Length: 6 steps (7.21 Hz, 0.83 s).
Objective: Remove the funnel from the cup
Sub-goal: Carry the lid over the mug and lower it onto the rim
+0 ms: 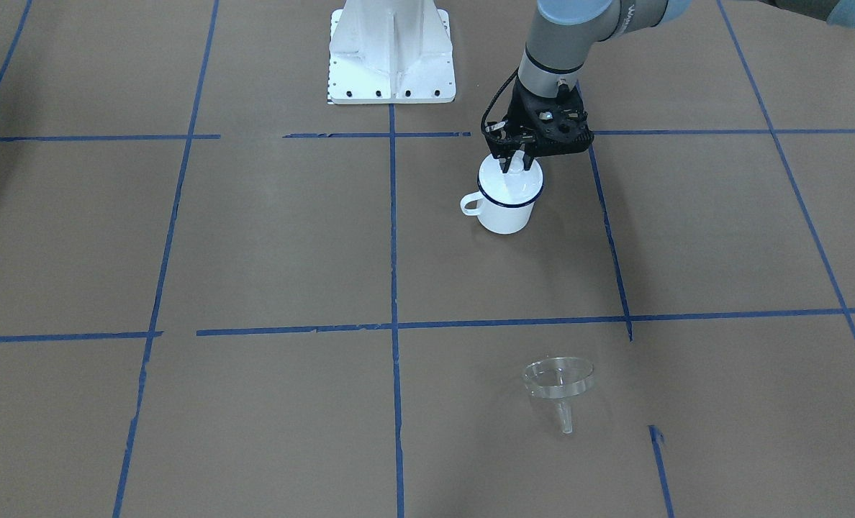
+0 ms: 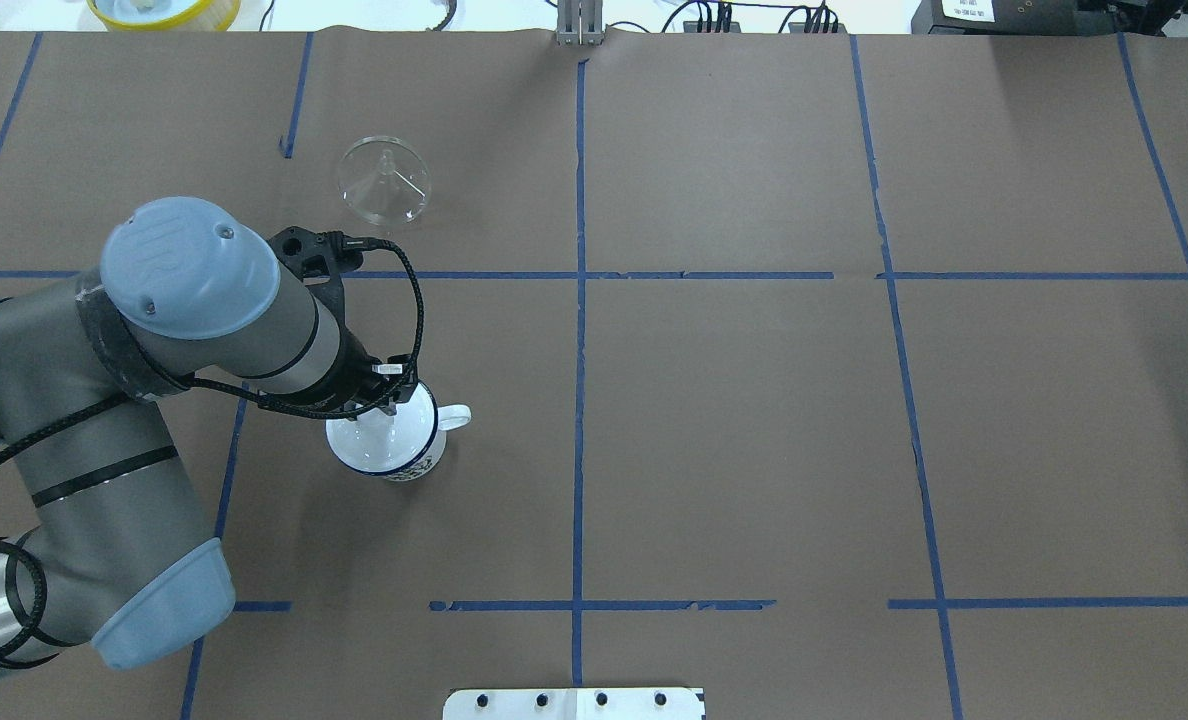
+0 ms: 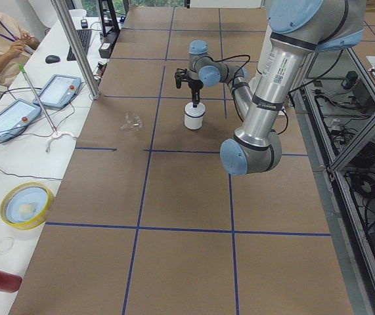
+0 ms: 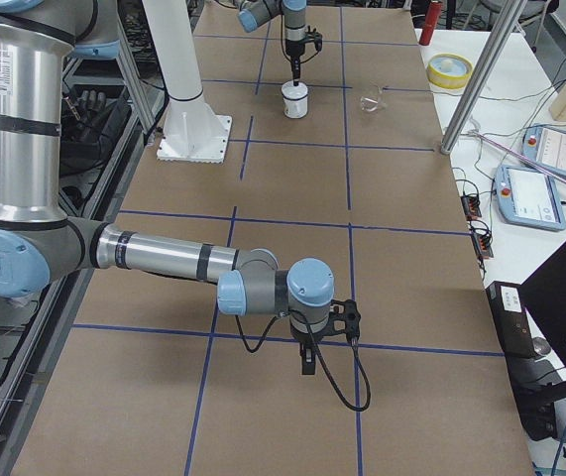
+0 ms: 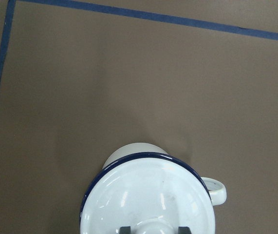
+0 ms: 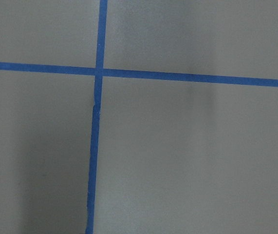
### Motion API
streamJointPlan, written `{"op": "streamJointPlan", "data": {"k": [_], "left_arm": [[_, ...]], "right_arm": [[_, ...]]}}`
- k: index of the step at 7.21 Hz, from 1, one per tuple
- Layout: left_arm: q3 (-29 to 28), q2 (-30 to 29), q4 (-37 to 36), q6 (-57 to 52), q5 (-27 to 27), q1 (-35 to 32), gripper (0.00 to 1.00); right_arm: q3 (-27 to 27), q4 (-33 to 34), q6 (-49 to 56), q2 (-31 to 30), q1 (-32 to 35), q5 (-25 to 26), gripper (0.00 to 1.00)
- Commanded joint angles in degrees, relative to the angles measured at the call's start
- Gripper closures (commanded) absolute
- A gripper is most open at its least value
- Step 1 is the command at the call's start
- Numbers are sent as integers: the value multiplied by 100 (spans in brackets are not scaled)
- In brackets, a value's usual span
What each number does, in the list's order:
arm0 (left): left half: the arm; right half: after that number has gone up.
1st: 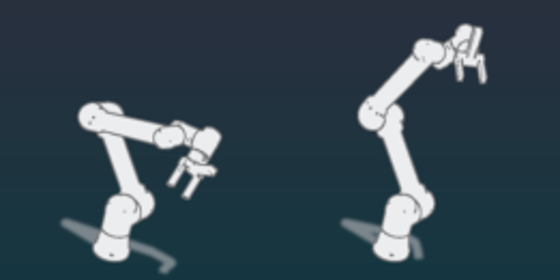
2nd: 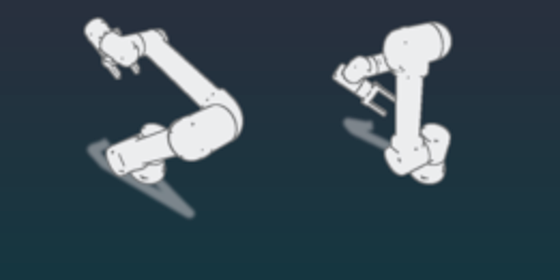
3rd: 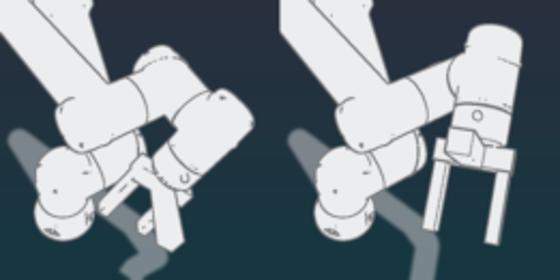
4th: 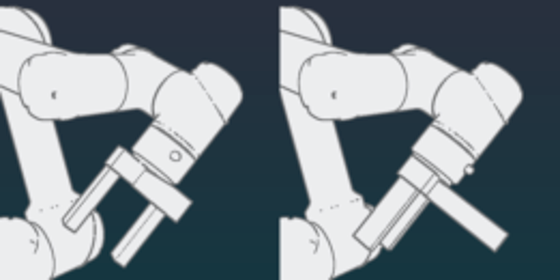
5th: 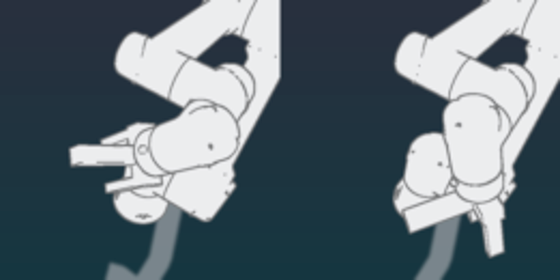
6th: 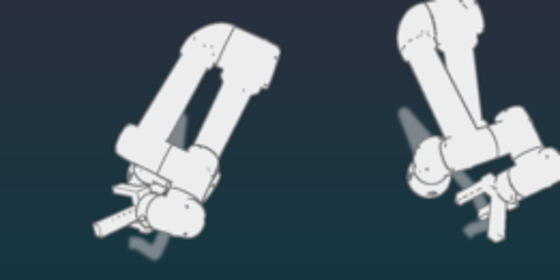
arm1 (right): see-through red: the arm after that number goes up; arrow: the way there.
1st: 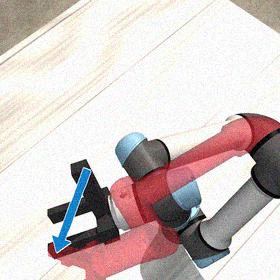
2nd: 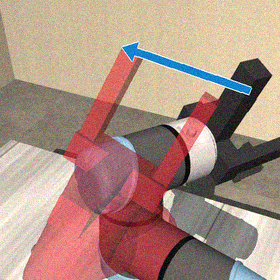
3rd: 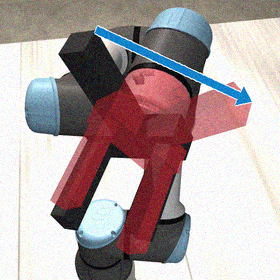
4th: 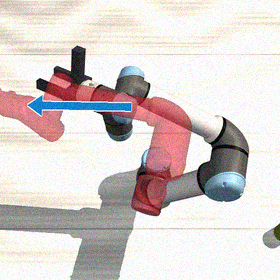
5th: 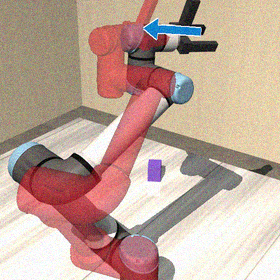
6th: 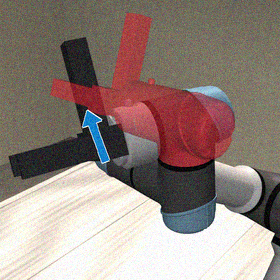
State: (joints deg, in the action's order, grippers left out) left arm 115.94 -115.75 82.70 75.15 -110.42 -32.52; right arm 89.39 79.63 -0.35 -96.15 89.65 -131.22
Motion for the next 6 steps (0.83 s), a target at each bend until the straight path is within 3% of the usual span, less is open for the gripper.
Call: {"op": "streamJointPlan", "data": {"k": [1,2,4,5,6], "left_arm": [[8,9,0,0,-15,44,78],[-9,17,0,0,-6,44,44],[8,17,0,-9,-6,44,12],[43,17,9,-9,-6,27,0],[130,17,9,-35,-6,-34,0]], "right_arm": [[0,0,0,0,0,0,0],[0,0,0,0,0,0,0],[0,0,0,0,0,0,0],[0,0,0,0,0,0,0],[0,0,0,0,0,0,0]]}}
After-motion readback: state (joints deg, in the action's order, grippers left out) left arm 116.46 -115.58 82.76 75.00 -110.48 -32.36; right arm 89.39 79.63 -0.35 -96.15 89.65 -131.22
